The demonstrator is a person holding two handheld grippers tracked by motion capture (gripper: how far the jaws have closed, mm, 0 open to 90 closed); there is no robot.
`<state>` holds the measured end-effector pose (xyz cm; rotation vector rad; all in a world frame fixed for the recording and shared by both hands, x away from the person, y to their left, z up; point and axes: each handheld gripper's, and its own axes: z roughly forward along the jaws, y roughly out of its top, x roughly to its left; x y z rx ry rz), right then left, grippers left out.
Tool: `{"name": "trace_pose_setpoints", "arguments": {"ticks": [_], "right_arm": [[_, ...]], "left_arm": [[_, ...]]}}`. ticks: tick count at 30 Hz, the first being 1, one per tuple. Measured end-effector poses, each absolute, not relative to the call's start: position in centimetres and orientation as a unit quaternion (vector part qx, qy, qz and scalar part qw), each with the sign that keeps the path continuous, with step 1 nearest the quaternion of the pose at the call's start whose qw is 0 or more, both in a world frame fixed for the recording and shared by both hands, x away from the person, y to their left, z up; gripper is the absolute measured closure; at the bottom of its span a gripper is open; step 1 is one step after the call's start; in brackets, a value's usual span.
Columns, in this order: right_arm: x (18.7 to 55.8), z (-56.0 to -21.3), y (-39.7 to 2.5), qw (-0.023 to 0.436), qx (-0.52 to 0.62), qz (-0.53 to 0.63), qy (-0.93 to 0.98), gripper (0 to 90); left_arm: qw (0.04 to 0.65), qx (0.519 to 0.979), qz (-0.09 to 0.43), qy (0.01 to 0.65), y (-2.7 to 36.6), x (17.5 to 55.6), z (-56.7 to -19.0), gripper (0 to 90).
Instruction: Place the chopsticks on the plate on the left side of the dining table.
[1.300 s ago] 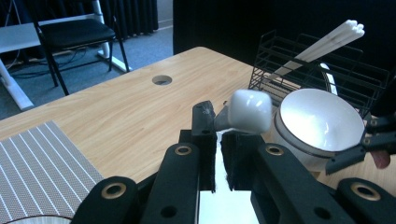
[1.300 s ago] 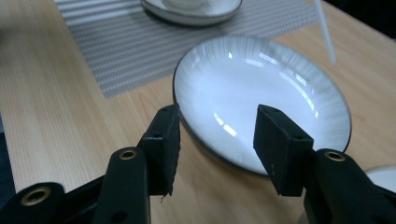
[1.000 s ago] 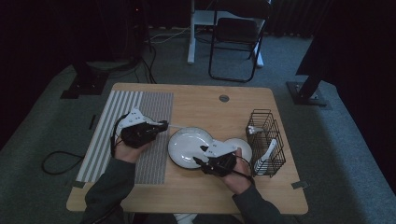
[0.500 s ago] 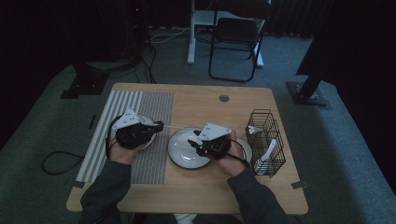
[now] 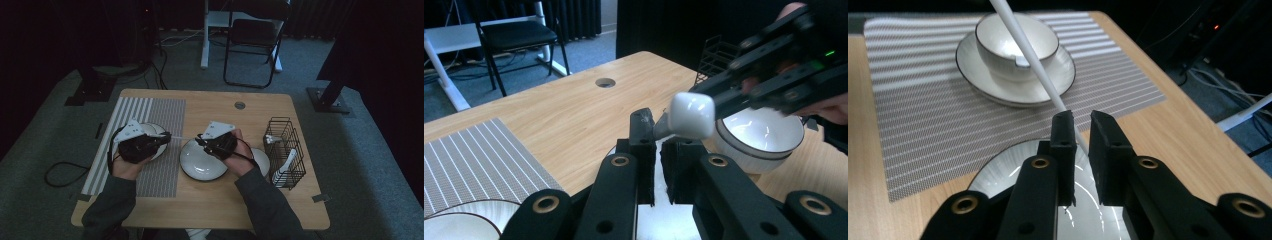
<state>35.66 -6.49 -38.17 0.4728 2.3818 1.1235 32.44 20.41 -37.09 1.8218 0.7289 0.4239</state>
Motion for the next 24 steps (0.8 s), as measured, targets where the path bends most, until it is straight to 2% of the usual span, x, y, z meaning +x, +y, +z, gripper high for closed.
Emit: {"name": "trace_pose_setpoints", "arguments": {"ticks": [18, 24], "right_arm": [[37.8, -41.6, -6.5, 0.22, 0.19, 0.349, 0.891, 71.6], [38.2, -42.4, -6.2, 0.212, 0.189, 0.336, 0.898, 72.1]], "left_arm": [[0.547, 0.77, 0.165, 0.285, 19.7, 31.4, -35.7, 84.9], [0.556, 0.767, 0.15, 0.284, 19.6, 31.4, -35.8, 85.0]]}}
